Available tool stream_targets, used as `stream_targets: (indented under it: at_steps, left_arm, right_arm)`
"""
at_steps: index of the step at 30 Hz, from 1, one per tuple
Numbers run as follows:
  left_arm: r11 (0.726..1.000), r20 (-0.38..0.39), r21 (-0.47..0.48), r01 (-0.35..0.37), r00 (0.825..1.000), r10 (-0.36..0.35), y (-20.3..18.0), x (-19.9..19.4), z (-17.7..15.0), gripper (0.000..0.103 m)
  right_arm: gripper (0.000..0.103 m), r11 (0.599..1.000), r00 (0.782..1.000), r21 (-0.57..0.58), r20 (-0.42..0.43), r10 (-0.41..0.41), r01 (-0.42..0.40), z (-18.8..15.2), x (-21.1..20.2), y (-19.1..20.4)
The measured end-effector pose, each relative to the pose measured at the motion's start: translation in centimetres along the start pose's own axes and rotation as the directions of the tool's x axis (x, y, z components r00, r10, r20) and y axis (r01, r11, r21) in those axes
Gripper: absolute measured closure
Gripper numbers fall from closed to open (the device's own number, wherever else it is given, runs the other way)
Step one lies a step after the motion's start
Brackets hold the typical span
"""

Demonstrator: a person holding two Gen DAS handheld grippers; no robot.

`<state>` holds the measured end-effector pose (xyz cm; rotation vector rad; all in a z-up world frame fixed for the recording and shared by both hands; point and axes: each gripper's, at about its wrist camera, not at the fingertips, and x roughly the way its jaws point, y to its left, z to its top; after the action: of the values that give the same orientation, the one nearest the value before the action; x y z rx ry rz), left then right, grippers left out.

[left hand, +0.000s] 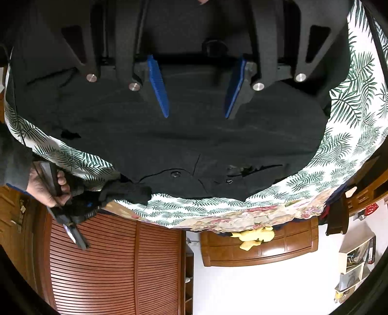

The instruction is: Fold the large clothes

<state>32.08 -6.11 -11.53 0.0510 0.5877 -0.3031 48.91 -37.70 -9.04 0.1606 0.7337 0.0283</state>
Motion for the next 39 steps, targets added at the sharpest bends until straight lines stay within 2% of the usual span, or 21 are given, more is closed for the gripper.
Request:
stream_targets:
  at_steps: [3,6,10,14,18,22,25,26,28,30,35,39]
  left_arm:
    - [1.0,-0.001,-0.001,0.0,1.0,0.0,0.1,0.0,0.1,0.057]
    - [1.0,-0.002,-0.001,0.0,1.0,0.0,0.1,0.0,0.1,0.057]
    - [1.0,-0.002,0.001,-0.002,1.0,0.002,-0.1,-0.1,0.0,0.057]
    - [1.0,-0.004,0.0,-0.001,1.0,0.001,0.0,-0.1,0.0,0.057]
    - [1.0,-0.004,0.0,-0.001,1.0,0.001,0.0,-0.1,0.1,0.057]
    - [1.0,-0.004,-0.001,-0.001,1.0,0.001,0.0,-0.2,0.0,0.057]
    - [1.0,-0.004,-0.001,-0.001,1.0,0.001,0.0,-0.1,0.0,0.057]
    - [1.0,-0.004,0.0,-0.001,1.0,0.001,0.0,-0.1,0.0,0.057]
    - [1.0,-0.004,-0.001,-0.002,1.0,0.002,0.0,-0.1,0.1,0.057]
    - [1.0,-0.004,0.0,-0.002,1.0,0.002,0.0,-0.1,0.1,0.057]
    - [1.0,-0.005,-0.001,-0.002,1.0,0.002,0.0,-0.1,0.1,0.056]
    - [1.0,-0.004,-0.001,-0.001,1.0,0.001,0.0,-0.1,0.1,0.056]
  right_arm:
    - [0.098,0.99,0.997,-0.125,0.029,0.073,-0.069,-0.3,-2.4,4.2]
    - [0.098,0.958,0.987,-0.25,0.038,0.154,-0.14,-1.6,-5.0,8.8]
    - [0.098,0.906,0.968,-0.352,-0.008,0.25,-0.237,-4.4,-7.5,14.1]
    - [0.098,0.88,0.966,-0.4,-0.093,0.241,-0.257,-7.9,-7.8,16.9]
    - [0.098,0.875,0.969,-0.417,-0.143,0.203,-0.245,-10.3,-7.5,17.6]
    - [0.098,0.885,0.97,-0.407,-0.174,0.169,-0.227,-11.4,-7.7,17.3]
    - [0.098,0.886,0.973,-0.411,-0.165,0.161,-0.216,-11.7,-9.3,17.0]
    - [0.096,0.884,0.974,-0.414,-0.156,0.166,-0.218,-11.7,-10.0,17.0]
    - [0.081,0.88,0.979,-0.431,-0.125,0.161,-0.2,-11.3,-11.2,17.1]
    - [0.051,0.88,0.985,-0.442,-0.081,0.155,-0.175,-10.8,-12.3,16.9]
    - [0.048,0.91,0.993,-0.399,-0.033,0.11,-0.114,-8.4,-12.7,15.1]
    - [0.048,0.927,0.999,-0.373,-0.004,0.043,-0.042,-7.1,-11.9,13.1]
